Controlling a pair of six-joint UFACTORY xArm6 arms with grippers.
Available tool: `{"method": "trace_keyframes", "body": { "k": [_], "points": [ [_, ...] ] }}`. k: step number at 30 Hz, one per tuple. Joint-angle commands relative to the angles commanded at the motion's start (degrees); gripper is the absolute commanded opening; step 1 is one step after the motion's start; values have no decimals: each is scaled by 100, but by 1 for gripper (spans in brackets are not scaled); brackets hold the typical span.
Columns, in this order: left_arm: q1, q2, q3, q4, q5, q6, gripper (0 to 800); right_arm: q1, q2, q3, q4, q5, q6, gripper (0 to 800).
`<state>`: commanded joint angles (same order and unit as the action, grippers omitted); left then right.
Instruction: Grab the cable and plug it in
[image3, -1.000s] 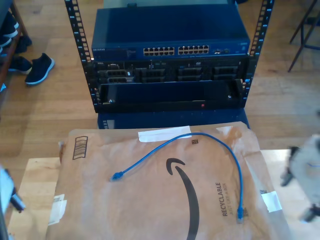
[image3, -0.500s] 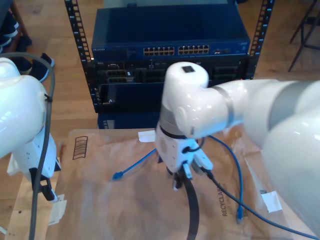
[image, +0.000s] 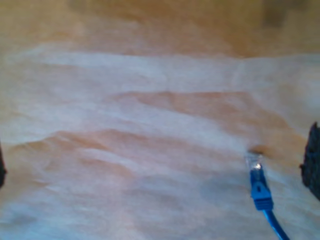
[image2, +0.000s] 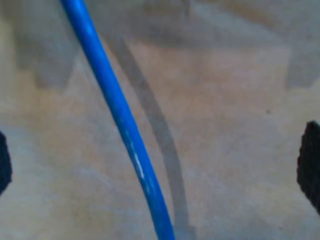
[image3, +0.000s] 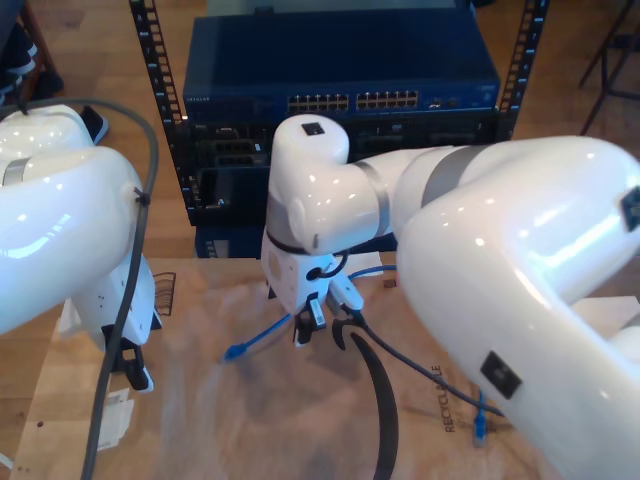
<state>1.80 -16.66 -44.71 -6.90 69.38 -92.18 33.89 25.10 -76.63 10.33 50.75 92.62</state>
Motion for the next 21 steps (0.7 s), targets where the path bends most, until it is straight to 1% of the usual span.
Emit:
{"method": "trace_keyframes", "body": {
  "k": [2,4,5,9,10,11,12,13,14,17,19,21],
  "points": [
    [0,0,9,0,0,9,800,9,53,-9,0,0,9,671],
    [0,0,9,0,9,9,800,9,70,0,0,0,9,654],
    [0,0,9,0,9,9,800,9,97,0,0,0,9,625],
    [9,-9,9,-9,35,9,800,9,149,0,70,-9,18,449],
    [9,-9,0,-9,44,9,800,0,149,9,105,-9,18,374],
    [9,-18,-9,-9,53,9,800,0,149,18,149,-18,9,252],
    [9,-18,-18,-9,62,9,800,-9,132,35,220,-141,18,98],
    [9,-26,-44,-18,70,9,800,-18,105,70,334,-369,9,19],
    [18,-26,-97,-70,88,9,800,-35,44,132,387,-510,9,2],
    [44,-26,-352,-475,316,26,800,-70,-484,510,404,-510,26,1],
    [62,-26,-721,-923,554,26,800,-123,-879,835,484,-501,299,1],
    [202,-9,-923,-1433,765,53,800,-273,-1327,1169,484,-369,484,1]
  ]
}}
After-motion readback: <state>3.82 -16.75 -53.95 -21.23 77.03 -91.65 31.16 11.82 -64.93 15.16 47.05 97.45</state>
